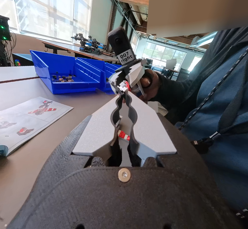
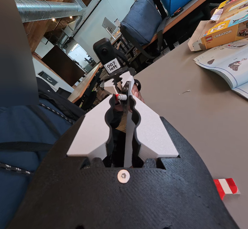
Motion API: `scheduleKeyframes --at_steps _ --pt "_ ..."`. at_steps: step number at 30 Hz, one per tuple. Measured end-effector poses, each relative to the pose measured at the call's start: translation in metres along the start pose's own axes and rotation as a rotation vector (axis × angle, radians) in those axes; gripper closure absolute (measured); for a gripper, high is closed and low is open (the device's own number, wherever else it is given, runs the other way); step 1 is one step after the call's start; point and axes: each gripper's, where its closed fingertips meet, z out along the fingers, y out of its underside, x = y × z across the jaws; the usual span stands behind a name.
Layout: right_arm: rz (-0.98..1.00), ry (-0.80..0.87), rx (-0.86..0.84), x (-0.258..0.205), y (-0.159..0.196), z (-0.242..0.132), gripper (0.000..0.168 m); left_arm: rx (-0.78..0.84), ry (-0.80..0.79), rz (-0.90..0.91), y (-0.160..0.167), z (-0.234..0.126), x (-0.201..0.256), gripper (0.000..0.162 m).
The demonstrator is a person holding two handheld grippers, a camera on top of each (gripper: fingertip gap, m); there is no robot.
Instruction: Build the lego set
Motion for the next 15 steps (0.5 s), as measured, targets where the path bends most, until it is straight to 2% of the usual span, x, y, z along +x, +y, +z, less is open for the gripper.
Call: scheduleKeyframes --at_steps 15 --pt "0.071 -0.039 0.012 -0.0094 -0.0001 -0.0017 0.148 -0.004 -0.051 0.220 -0.0054 0.0006 0.0075 0.158"
